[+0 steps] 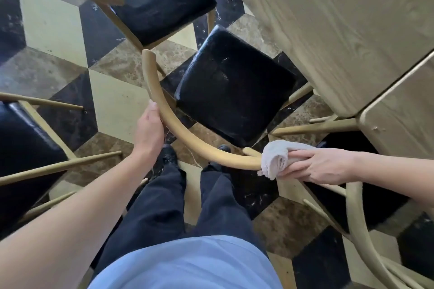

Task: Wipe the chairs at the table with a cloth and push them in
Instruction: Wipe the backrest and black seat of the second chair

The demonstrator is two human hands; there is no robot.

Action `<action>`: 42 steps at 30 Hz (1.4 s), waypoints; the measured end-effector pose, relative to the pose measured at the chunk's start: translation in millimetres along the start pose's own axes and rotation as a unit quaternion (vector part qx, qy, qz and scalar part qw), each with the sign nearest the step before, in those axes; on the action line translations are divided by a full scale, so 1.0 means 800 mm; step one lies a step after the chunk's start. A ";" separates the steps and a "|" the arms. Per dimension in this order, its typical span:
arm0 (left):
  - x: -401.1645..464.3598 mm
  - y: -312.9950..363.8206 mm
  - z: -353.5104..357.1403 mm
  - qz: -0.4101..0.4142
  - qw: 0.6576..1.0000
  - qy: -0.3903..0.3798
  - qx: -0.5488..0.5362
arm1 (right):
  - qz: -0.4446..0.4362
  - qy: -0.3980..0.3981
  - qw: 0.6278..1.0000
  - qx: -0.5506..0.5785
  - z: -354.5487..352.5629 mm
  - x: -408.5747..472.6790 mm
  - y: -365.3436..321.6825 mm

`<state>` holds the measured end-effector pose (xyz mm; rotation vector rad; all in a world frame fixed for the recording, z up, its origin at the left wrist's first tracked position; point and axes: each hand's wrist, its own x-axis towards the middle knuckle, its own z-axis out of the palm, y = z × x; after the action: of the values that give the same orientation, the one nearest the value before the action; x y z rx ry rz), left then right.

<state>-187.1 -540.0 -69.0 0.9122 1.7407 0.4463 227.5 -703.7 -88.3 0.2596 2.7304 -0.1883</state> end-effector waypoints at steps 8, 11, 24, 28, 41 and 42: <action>0.000 0.010 -0.020 -0.048 0.997 -0.006 -0.063 | -0.017 0.091 0.994 -0.062 -0.038 0.116 0.005; 0.002 0.011 -0.030 -0.046 0.996 -0.036 -0.067 | -0.003 0.118 0.993 -0.002 -0.069 0.199 0.022; 0.045 0.055 -0.112 -0.040 0.993 -0.029 -0.105 | 0.106 0.166 0.968 0.159 -0.173 0.374 0.205; 0.048 0.065 -0.119 -0.026 0.993 -0.019 -0.116 | 0.175 0.168 0.955 0.170 -0.186 0.402 0.260; 0.092 0.098 -0.061 0.062 0.996 -0.054 -0.041 | 0.440 0.446 0.328 0.707 -0.198 0.463 0.261; 0.099 0.099 -0.055 0.099 0.993 -0.059 -0.003 | 0.426 0.443 0.267 0.742 -0.193 0.461 0.263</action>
<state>-209.9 -423.1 -49.4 1.0911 1.5485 0.5151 -119.9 -415.9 -111.8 2.7127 1.1348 -2.7248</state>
